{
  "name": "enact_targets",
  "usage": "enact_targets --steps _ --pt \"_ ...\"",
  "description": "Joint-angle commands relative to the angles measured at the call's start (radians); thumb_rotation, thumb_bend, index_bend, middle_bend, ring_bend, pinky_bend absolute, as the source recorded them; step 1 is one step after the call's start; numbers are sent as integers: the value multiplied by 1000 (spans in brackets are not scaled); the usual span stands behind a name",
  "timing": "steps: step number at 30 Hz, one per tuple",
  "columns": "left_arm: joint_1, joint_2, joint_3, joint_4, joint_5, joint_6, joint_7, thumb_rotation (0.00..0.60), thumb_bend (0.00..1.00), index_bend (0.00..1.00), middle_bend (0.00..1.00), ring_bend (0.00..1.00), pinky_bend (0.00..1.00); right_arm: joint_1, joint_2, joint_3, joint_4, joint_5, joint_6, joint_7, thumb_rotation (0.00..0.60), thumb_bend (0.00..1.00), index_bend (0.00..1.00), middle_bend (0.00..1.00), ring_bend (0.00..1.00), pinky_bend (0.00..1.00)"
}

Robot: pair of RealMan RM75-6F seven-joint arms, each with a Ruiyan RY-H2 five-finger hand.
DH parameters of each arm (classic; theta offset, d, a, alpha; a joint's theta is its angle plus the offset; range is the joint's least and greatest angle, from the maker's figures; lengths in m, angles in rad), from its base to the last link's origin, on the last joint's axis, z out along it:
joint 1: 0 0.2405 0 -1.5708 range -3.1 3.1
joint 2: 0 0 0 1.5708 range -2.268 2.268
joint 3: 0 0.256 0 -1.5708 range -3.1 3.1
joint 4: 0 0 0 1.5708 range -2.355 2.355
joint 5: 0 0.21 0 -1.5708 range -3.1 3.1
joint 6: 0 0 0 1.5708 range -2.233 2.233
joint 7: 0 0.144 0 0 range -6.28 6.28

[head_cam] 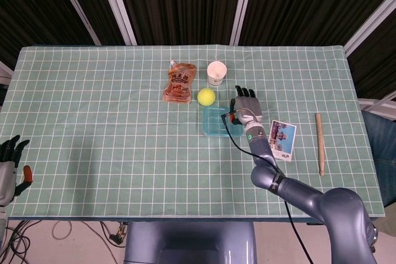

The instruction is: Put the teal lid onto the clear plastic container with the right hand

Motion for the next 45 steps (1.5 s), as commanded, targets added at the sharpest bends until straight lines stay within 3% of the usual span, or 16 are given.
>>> enact_targets --steps 1,12,27,35,45 --pt "0 0 0 0 1 1 0 600 643 111 0 0 0 0 -1 -3 2 3 -3 -4 600 531 640 55 0 0" --pt "1 1 1 -1 6 4 -4 600 643 111 0 0 0 -19 61 40 -101 -26 65 31 600 530 641 55 0 0" --pt "1 4 0 -7 3 1 -8 600 643 111 0 0 0 -47 137 49 -301 -185 219 46 600 531 641 50 0 0" --pt "2 10 2 -11 8 1 -20 600 643 111 0 0 0 -2 103 71 -300 -157 232 -11 600 531 641 45 0 0" --pt "1 13 1 -9 4 -4 -28 600 643 111 0 0 0 58 46 99 -221 -86 205 -59 600 531 641 33 0 0"
